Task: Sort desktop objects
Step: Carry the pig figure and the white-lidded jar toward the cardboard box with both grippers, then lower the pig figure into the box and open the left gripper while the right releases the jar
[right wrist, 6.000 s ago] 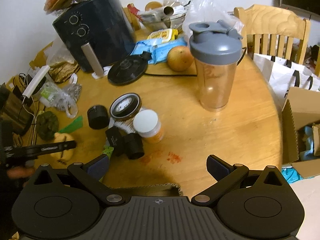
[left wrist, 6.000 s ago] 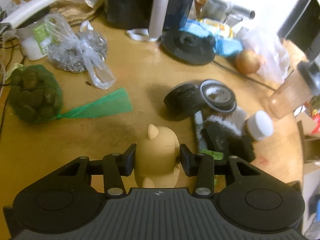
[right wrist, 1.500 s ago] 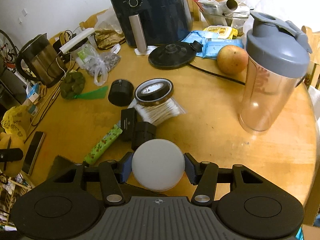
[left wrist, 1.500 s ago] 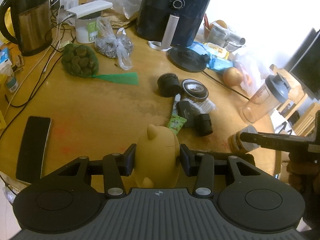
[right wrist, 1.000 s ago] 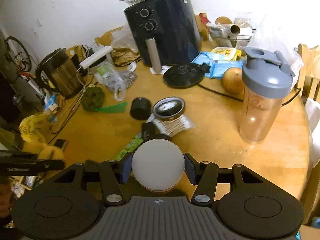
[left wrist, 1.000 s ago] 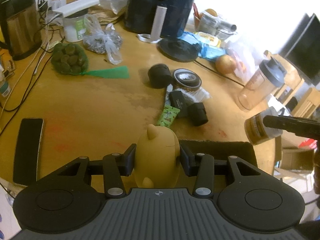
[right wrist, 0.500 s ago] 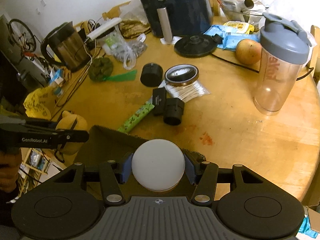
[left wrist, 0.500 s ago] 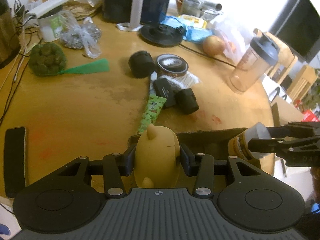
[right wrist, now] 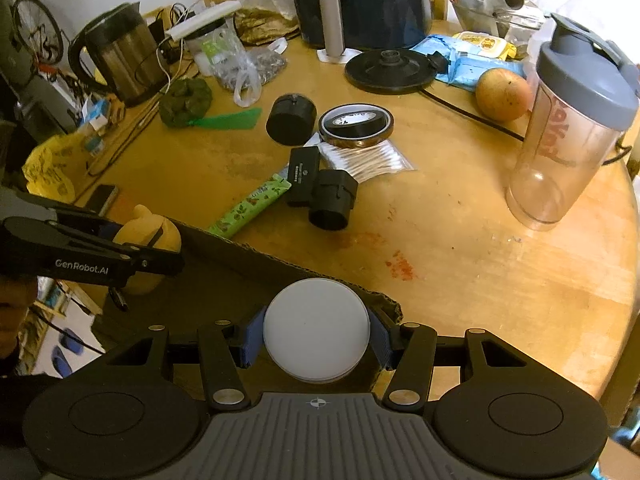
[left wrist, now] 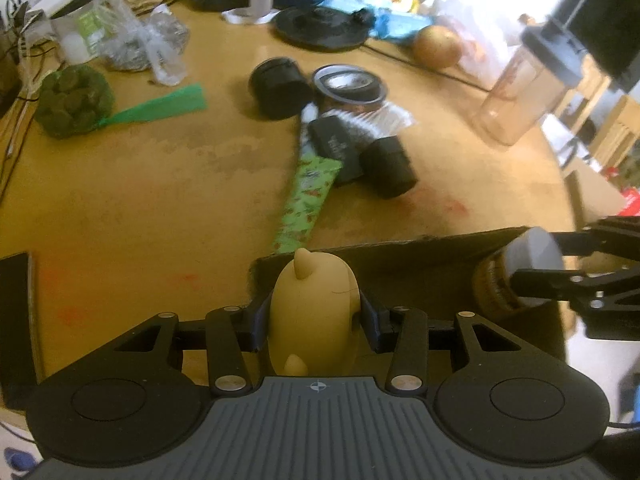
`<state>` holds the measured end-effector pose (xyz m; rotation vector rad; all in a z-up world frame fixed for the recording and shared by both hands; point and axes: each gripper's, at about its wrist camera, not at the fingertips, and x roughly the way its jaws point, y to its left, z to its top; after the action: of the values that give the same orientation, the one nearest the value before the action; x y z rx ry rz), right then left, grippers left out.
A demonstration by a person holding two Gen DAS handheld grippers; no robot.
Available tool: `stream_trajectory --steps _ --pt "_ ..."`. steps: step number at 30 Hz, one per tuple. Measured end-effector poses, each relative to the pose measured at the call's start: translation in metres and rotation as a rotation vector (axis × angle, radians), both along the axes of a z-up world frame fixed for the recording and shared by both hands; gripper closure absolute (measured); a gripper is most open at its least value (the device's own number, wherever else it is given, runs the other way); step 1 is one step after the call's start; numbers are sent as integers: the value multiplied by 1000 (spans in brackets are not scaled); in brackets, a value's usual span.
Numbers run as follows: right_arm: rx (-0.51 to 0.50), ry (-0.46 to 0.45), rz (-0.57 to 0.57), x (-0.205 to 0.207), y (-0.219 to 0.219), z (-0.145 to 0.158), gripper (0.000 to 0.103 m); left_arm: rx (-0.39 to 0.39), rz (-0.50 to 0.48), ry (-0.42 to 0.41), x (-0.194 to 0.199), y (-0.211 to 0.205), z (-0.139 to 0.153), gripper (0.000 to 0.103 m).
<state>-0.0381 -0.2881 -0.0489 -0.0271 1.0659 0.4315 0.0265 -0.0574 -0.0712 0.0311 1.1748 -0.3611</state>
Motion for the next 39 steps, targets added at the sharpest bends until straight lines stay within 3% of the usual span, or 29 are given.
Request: stream_trajectory --steps 14,18,23,28,39 --pt "-50 -21 45 5 8 -9 46 15 29 23 5 3 -4 59" --pt "-74 -40 75 2 12 -10 45 -16 46 1 5 5 0 52" --pt "-50 -39 60 2 10 -8 36 -24 57 -12 5 4 4 50" --pt "-27 -55 45 -2 10 -1 20 -38 68 -36 2 5 12 50" --pt "22 -101 12 -1 5 13 10 -79 95 -83 5 11 29 50"
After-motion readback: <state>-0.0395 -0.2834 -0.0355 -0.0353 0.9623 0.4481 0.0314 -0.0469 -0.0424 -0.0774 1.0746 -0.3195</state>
